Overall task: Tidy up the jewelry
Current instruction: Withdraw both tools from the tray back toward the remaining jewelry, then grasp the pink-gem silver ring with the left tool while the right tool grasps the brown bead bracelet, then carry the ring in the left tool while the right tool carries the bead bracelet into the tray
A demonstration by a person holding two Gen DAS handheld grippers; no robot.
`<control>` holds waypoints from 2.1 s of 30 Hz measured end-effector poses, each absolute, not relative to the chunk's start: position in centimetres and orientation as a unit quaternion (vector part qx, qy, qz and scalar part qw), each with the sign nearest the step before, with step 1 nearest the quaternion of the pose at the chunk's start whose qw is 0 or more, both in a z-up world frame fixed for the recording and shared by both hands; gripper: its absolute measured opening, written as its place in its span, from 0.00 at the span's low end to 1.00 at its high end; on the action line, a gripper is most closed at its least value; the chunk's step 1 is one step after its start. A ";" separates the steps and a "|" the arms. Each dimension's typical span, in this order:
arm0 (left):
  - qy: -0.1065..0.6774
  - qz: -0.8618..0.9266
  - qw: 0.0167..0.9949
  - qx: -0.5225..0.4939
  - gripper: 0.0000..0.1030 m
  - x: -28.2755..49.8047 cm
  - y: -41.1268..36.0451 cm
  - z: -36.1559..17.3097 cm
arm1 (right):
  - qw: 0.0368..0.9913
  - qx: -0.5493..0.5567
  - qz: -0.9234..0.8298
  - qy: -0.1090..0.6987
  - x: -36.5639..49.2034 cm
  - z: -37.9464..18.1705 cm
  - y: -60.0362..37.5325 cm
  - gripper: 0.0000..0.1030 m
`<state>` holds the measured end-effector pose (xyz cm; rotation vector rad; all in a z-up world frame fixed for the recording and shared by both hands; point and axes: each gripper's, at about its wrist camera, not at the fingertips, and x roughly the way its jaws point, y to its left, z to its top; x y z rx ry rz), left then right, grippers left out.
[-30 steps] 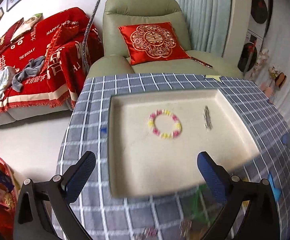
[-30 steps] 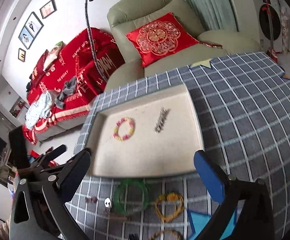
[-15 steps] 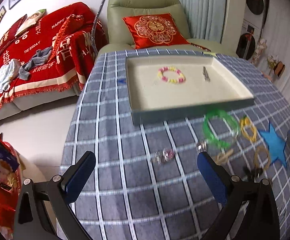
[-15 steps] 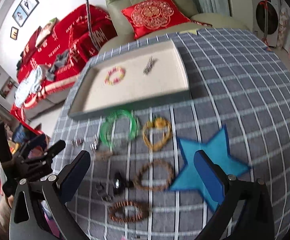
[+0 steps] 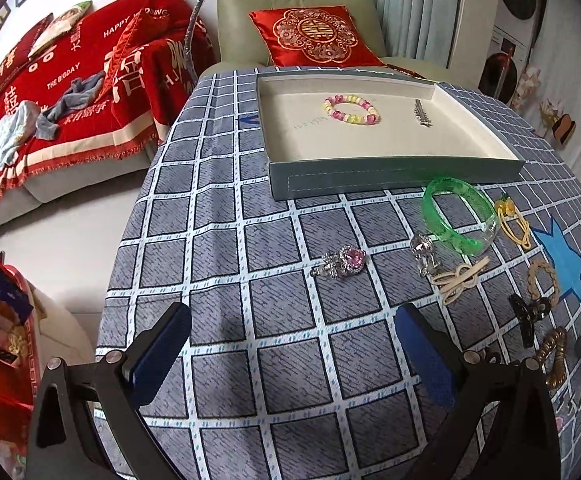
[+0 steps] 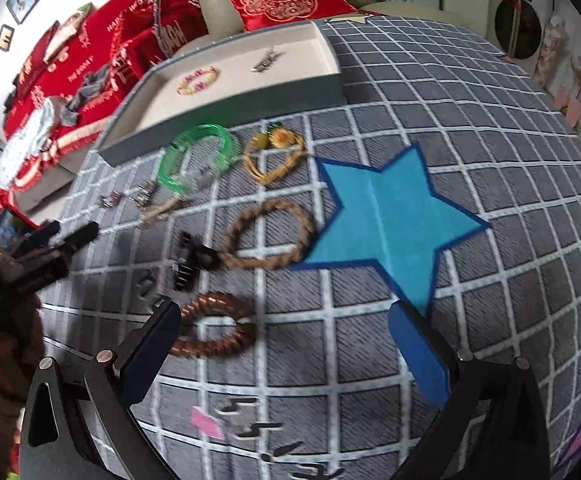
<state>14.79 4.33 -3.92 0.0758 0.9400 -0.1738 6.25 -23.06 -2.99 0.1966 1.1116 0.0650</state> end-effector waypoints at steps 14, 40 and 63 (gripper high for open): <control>0.445 -0.114 0.886 0.062 0.98 16.7 2.7 -4.0 | 0.848 0.022 0.044 0.527 5.8 -3.7 -19.8 0.79; 0.443 -0.152 0.883 0.034 0.28 15.4 2.1 -3.6 | 0.849 0.028 0.068 0.524 5.0 -2.9 -18.6 0.15; 0.373 -0.157 0.914 -0.020 0.28 19.8 1.9 5.1 | 0.888 0.048 0.073 0.452 14.3 6.0 -21.9 0.15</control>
